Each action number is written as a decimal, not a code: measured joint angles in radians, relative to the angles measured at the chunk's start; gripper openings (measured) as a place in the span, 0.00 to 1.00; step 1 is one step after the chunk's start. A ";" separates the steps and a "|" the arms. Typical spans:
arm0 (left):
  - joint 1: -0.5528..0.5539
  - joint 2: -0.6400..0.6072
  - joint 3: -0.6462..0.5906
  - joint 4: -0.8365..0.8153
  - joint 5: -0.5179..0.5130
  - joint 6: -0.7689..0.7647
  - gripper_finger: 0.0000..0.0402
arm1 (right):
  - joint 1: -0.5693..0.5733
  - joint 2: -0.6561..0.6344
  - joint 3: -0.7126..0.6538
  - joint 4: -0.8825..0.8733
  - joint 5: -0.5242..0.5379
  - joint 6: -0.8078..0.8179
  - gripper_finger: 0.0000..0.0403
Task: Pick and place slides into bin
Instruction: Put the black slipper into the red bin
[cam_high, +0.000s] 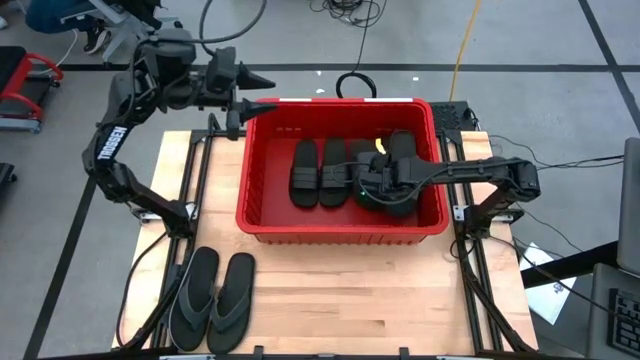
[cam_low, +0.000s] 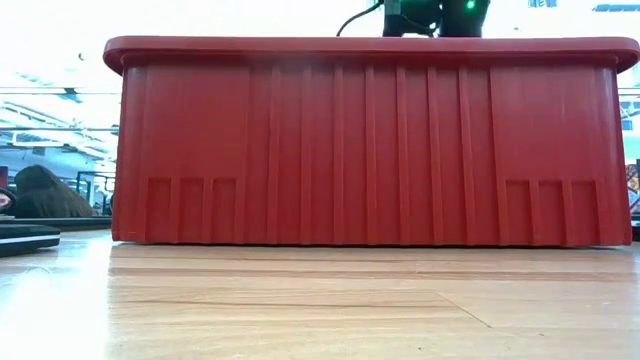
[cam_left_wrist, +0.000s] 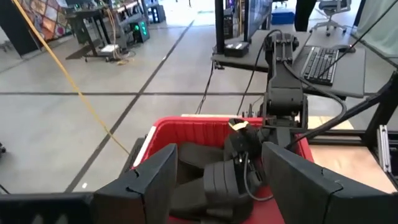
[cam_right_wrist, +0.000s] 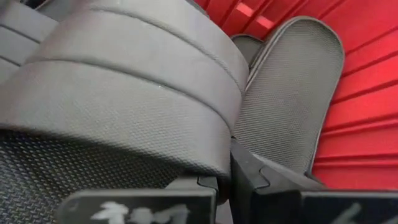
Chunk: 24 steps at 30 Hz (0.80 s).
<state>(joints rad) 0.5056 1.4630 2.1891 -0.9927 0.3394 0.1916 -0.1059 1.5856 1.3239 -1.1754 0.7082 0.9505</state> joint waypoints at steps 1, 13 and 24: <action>0.000 -0.001 0.000 0.003 0.000 0.007 0.59 | -0.007 0.000 0.000 0.003 -0.008 -0.012 0.00; 0.000 -0.001 0.000 0.002 -0.001 0.019 0.59 | -0.069 -0.008 0.001 0.094 -0.209 -0.124 0.04; 0.000 -0.001 0.000 -0.001 0.007 0.077 0.59 | -0.084 -0.010 0.001 0.130 -0.469 -0.139 0.23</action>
<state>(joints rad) 0.5056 1.4624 2.1891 -0.9936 0.3467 0.2687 -0.1898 1.5757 1.3251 -1.0451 0.2393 0.8110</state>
